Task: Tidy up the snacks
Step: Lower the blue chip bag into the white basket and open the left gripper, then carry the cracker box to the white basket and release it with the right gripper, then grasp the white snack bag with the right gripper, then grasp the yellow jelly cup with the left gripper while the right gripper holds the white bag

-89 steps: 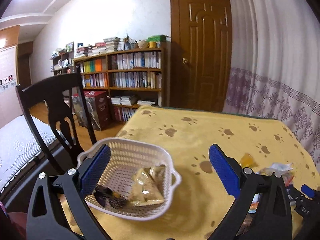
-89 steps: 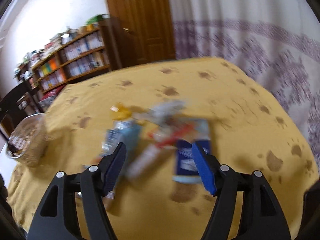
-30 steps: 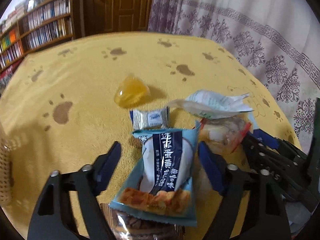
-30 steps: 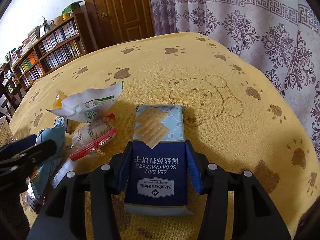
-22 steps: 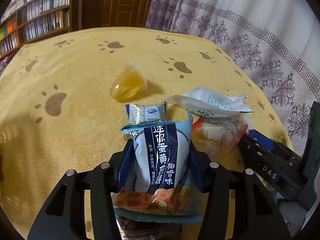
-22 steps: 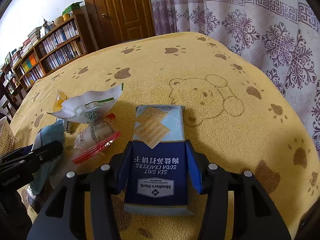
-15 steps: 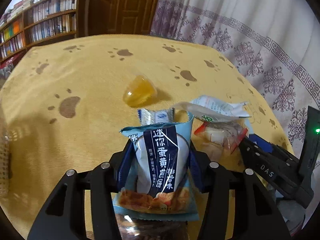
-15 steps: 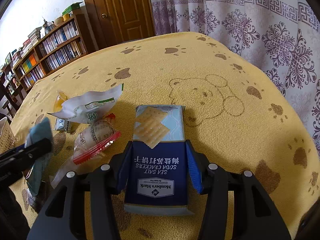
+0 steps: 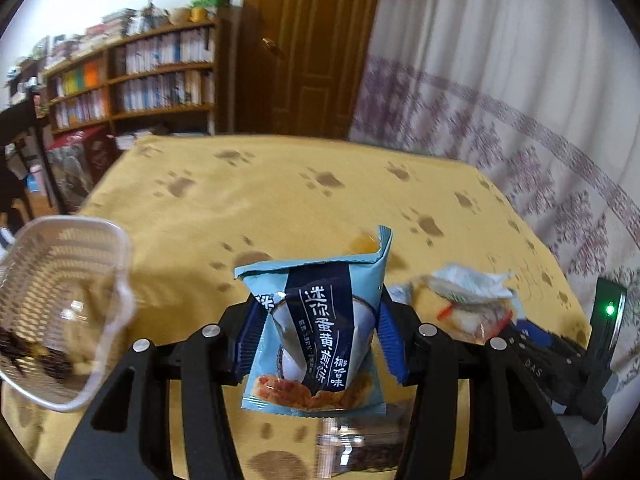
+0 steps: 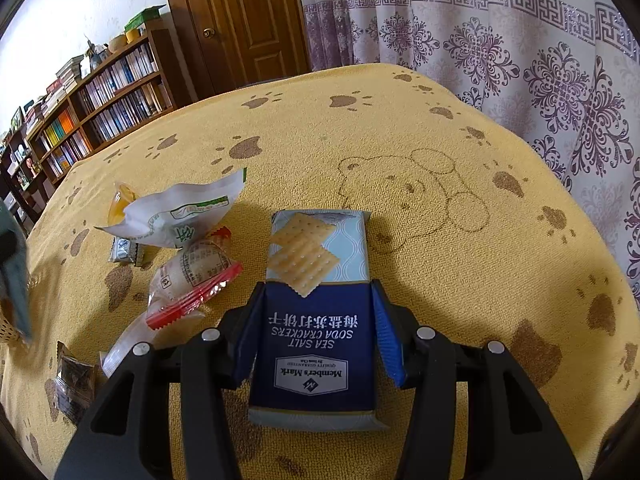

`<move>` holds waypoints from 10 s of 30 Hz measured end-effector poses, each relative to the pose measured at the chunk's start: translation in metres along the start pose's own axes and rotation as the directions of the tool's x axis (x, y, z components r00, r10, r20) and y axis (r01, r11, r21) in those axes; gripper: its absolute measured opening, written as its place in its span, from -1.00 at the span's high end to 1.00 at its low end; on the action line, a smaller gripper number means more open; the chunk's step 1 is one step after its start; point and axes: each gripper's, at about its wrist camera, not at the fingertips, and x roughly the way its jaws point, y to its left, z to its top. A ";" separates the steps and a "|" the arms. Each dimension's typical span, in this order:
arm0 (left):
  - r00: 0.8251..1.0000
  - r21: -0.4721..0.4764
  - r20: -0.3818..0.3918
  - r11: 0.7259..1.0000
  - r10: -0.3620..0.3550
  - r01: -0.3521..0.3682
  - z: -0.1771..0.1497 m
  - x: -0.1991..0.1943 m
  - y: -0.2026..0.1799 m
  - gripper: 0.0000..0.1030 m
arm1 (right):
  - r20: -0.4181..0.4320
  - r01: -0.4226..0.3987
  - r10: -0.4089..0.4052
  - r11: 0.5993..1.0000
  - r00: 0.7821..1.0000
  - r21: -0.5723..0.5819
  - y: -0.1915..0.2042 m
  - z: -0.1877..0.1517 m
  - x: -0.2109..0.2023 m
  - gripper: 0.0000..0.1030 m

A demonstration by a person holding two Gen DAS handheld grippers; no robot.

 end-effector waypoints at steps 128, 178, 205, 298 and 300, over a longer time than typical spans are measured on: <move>0.744 -0.481 0.162 0.710 0.648 -0.514 -0.008 -0.126 0.227 -0.89 | -0.008 -0.470 0.497 0.814 0.867 -0.342 0.304 -0.016 -0.081 -0.08; 0.811 -0.365 0.216 0.815 0.544 -0.449 0.000 -0.113 0.166 -0.93 | 0.144 -0.216 0.251 0.951 0.957 -0.219 0.139 0.019 -0.068 -0.31; 0.850 -0.196 0.254 0.885 0.462 -0.423 0.003 -0.095 0.088 -0.94 | -0.114 -0.124 0.103 0.974 0.988 -0.192 0.077 0.056 0.055 0.02; 0.997 0.041 -0.064 0.998 -0.039 0.042 0.022 0.051 -0.022 0.04 | 0.083 -0.147 0.143 0.989 0.986 0.036 -0.012 0.023 0.004 0.30; 0.999 0.028 -0.049 1.000 -0.012 0.014 0.022 0.042 -0.014 0.04 | 0.083 -0.147 0.143 0.989 0.986 0.036 -0.012 0.023 0.004 0.30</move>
